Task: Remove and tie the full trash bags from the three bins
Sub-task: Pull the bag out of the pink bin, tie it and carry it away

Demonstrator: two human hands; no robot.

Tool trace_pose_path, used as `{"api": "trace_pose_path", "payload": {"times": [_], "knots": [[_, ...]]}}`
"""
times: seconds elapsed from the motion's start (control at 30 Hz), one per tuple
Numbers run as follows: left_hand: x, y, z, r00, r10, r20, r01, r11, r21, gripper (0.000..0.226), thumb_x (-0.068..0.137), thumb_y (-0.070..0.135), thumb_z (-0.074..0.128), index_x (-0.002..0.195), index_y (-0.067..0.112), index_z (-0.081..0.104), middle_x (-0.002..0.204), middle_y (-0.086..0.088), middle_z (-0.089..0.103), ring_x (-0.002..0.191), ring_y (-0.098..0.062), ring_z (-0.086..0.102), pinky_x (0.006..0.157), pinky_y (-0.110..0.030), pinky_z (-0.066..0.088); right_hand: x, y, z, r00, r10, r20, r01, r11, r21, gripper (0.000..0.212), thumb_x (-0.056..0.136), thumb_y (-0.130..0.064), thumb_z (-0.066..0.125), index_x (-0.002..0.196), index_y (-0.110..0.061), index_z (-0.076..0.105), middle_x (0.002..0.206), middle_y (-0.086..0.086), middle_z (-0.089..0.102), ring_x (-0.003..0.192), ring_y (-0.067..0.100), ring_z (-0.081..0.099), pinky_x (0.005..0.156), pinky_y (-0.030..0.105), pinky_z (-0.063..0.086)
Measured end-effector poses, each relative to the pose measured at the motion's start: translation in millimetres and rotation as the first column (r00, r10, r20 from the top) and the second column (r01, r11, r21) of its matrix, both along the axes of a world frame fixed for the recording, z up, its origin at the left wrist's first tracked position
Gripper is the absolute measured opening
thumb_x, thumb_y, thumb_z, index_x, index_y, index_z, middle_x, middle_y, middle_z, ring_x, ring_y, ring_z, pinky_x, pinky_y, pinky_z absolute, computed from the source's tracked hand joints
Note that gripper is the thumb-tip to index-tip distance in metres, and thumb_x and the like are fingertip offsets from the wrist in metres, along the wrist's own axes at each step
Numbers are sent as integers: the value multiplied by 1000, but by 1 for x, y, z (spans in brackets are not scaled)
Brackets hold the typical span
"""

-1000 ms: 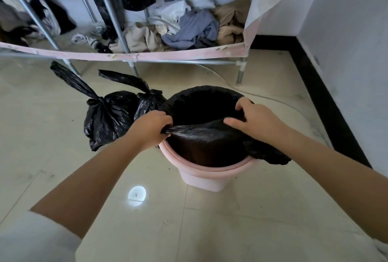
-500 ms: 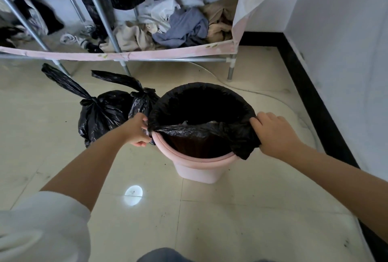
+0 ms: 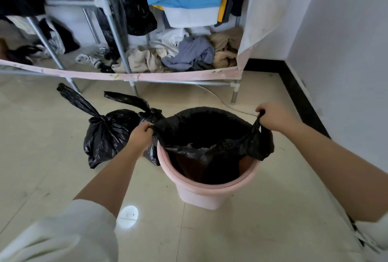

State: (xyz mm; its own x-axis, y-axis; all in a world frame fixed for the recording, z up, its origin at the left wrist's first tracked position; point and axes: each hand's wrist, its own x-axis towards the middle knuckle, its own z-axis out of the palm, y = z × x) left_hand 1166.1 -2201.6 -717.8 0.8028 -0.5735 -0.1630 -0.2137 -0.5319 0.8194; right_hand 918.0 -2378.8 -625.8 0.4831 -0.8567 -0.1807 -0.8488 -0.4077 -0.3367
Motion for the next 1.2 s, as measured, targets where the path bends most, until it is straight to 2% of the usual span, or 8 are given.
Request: {"api": "trace_pose_path", "payload": {"times": [0.2,0.27,0.4,0.5,0.63,0.8,1.0,1.2], "knots": [[-11,-24,33,950,-60,306,6,985,174,40,91,34,53,117,5,61,118,-20,58,111,-34,55,91,-33,43,36,-5,39,789,-80,609,67,997,45,33,91,-7,45,122,-6,59,127,13,59,115,26,53,95,31,39],[-11,-23,32,982,-95,161,41,949,313,44,89,40,55,118,7,56,114,-17,55,105,-31,56,82,-33,46,46,0,47,719,-58,693,36,998,46,28,89,-9,53,114,-5,64,114,14,65,98,19,55,82,23,40],[-5,-23,32,939,-77,-336,147,971,187,19,92,14,50,75,5,50,59,-9,37,43,-16,38,42,-19,22,57,9,44,827,69,559,-50,998,-49,21,86,-6,56,103,-2,68,85,1,57,85,13,50,55,-1,35],[9,-24,28,962,0,-272,56,979,196,20,79,-6,43,64,6,48,62,-9,38,58,-19,38,52,-22,28,60,7,35,902,70,426,-22,993,-117,24,86,-5,50,101,-8,69,99,4,65,96,22,57,72,17,44],[14,-30,23,870,130,-476,-251,947,-199,42,77,-17,36,51,7,59,68,-12,49,62,-23,45,60,-29,37,58,-1,25,931,14,364,26,994,-104,28,87,-5,44,104,-10,66,106,10,64,102,28,56,87,35,44],[14,-35,44,774,-44,-631,-338,815,-471,10,87,-8,52,90,0,49,60,-12,57,56,-18,58,58,-28,52,52,-11,23,921,-70,383,123,986,-117,29,88,-8,46,108,-15,65,116,10,66,112,30,54,94,37,44],[14,-44,72,958,-103,-267,124,991,60,13,89,6,56,77,2,55,52,-10,42,37,-18,42,45,-22,35,54,-13,45,785,-7,620,62,996,-67,29,91,2,39,110,-1,61,114,16,64,100,26,54,61,15,32],[-4,-45,124,901,-259,-348,-80,690,-720,33,100,12,35,72,16,51,50,20,63,57,3,61,50,-8,46,67,-14,85,376,-147,915,57,989,135,29,95,3,33,107,-10,56,86,6,60,90,17,57,83,25,47]]}}
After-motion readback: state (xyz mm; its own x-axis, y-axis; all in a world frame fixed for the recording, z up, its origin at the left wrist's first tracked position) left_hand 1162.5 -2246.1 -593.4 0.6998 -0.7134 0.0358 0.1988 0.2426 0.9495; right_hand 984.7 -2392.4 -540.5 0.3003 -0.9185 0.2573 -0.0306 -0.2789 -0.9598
